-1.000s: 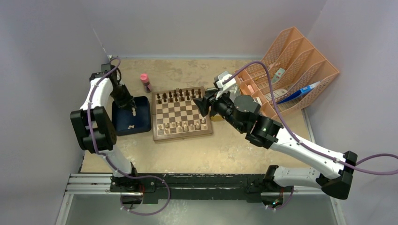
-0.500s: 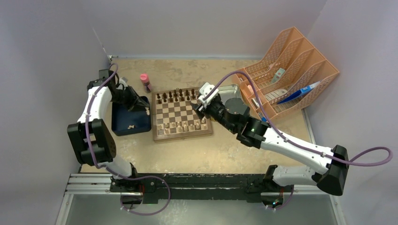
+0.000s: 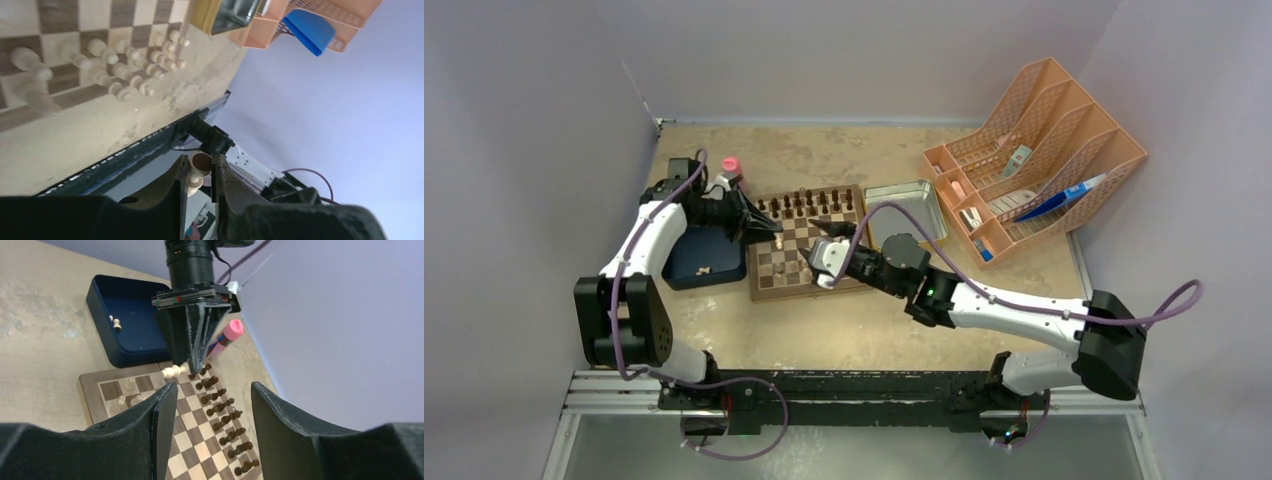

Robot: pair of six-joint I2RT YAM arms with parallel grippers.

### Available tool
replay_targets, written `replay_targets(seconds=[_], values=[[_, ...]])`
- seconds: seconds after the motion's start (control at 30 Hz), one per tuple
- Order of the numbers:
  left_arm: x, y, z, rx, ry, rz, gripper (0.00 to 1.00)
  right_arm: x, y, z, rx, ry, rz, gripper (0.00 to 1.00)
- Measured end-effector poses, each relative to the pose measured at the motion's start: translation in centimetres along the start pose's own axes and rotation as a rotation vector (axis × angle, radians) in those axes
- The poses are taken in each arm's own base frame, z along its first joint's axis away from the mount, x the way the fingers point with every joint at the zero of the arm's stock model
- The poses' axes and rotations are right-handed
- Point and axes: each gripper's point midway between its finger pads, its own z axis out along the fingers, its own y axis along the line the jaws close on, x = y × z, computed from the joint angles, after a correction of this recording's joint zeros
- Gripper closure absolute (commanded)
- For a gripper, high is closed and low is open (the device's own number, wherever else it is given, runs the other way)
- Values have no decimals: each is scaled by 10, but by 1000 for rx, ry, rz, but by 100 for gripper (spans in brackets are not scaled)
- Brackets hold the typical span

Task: Set up the chess pieces on the board
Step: Place the chess piece on the chessboard.

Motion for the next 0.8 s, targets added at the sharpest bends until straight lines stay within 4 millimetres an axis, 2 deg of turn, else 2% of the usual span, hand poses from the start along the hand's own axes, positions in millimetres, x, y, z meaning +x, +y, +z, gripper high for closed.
replay_targets(seconds=[0.13, 0.3, 0.63, 0.8], values=[[15, -8, -2, 53, 40, -26, 96, 5, 18, 10, -50, -27, -86, 44], [24, -12, -4, 86, 81, -70, 96, 10, 38, 14, -117, -63, -190, 49], [45, -18, -12, 133, 124, -90, 96, 19, 71, 30, -180, -83, -270, 56], [51, -16, -12, 135, 139, -107, 96, 21, 69, 34, -151, -79, -276, 59]])
